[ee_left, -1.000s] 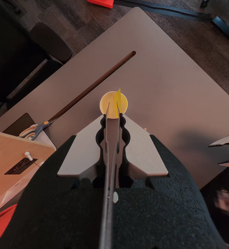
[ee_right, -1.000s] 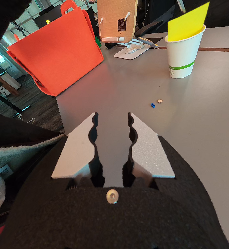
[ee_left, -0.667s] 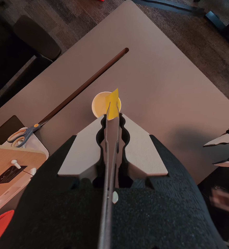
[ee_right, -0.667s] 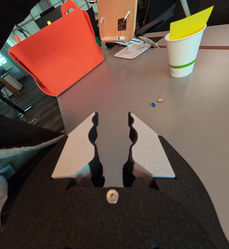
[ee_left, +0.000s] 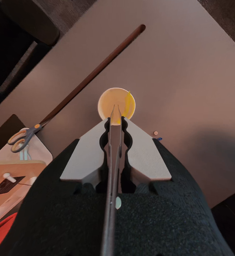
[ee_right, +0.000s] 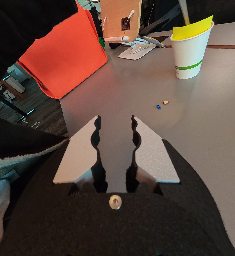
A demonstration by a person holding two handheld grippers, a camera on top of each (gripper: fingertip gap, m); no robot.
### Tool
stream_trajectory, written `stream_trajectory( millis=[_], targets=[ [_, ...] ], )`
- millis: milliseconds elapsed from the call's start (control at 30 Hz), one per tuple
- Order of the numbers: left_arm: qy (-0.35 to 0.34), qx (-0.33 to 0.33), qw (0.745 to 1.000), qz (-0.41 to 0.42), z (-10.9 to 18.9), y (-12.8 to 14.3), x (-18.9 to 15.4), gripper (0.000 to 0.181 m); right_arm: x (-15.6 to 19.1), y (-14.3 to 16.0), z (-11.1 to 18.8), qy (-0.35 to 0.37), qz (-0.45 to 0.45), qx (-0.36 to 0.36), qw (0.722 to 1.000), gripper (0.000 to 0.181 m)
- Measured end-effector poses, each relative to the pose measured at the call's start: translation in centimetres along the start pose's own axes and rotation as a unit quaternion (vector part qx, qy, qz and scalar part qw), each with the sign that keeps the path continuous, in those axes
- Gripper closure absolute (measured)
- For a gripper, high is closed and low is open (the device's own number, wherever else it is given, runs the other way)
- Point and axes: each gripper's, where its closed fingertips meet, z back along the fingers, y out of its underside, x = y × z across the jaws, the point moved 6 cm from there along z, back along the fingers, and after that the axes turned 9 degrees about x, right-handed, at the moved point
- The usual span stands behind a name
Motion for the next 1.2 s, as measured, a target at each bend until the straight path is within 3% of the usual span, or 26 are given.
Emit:
stream_trajectory(
  millis=[233,367,833,1200],
  targets=[
    [0.012,-0.09,0.994,-0.065,6.4,-0.5,-1.1,0.164,-0.1,0.1,0.0,-0.003,-0.003,0.001,1.0,0.138],
    [0.048,-0.093,0.987,-0.121,8.0,0.4,-2.3,0.165,0.0,0.1,-0.1,-0.005,-0.004,0.004,1.0,0.138],
    [-0.01,-0.02,0.986,-0.163,3.9,1.5,-1.6,0.169,0.0,0.1,-0.1,-0.006,-0.006,0.005,1.0,0.138],
    [0.002,0.021,0.99,-0.14,-0.5,1.5,-0.4,0.17,0.0,0.2,-0.2,-0.008,-0.008,0.007,1.0,0.138]
  ],
)
